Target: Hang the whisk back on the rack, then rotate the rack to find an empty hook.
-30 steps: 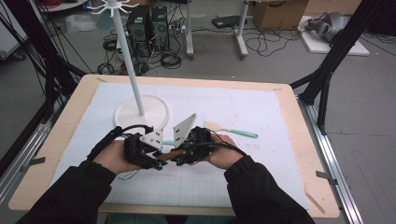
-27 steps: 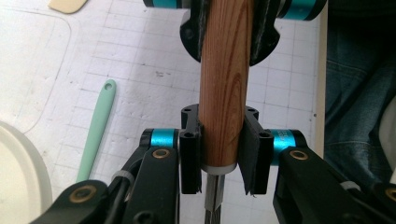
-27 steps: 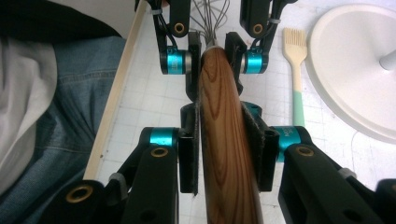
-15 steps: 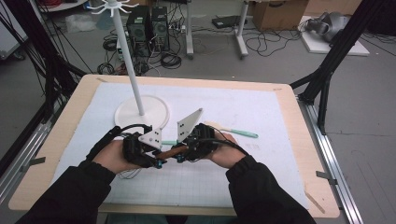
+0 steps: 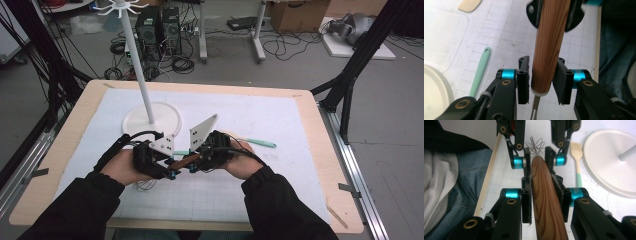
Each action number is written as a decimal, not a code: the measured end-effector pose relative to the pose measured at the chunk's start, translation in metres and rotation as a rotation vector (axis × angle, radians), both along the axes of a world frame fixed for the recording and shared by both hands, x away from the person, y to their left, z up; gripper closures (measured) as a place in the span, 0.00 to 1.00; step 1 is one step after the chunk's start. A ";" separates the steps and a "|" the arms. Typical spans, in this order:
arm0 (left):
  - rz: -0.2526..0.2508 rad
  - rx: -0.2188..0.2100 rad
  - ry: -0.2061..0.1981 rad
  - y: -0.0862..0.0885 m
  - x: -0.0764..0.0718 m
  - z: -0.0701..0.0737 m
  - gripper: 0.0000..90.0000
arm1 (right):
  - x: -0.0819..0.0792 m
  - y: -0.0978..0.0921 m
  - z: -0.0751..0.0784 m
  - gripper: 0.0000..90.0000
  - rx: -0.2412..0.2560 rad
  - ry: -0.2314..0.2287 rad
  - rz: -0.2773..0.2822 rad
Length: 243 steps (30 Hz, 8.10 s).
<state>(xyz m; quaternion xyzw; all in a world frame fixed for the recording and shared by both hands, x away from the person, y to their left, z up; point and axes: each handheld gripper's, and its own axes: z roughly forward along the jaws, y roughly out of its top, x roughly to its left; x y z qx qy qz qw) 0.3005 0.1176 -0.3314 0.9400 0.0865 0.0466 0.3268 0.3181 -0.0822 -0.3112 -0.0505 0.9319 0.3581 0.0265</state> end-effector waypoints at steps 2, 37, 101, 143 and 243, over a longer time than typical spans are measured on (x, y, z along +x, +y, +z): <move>-0.007 0.000 -0.013 -0.001 -0.001 0.003 0.76 | 0.000 0.000 0.001 0.80 0.001 0.006 -0.003; 0.110 -0.154 -0.051 0.027 0.011 0.028 0.81 | 0.018 -0.070 -0.010 0.32 0.235 0.087 -0.288; 0.262 -0.419 -0.034 0.084 0.052 0.068 0.81 | 0.005 -0.177 -0.063 0.24 0.337 0.110 -0.592; 0.344 -0.681 -0.077 0.129 0.094 0.140 0.81 | 0.007 -0.181 -0.071 0.24 0.337 0.112 -0.612; 0.424 -0.643 -0.184 0.136 0.079 0.206 0.99 | 0.009 -0.186 -0.071 0.24 0.363 0.121 -0.610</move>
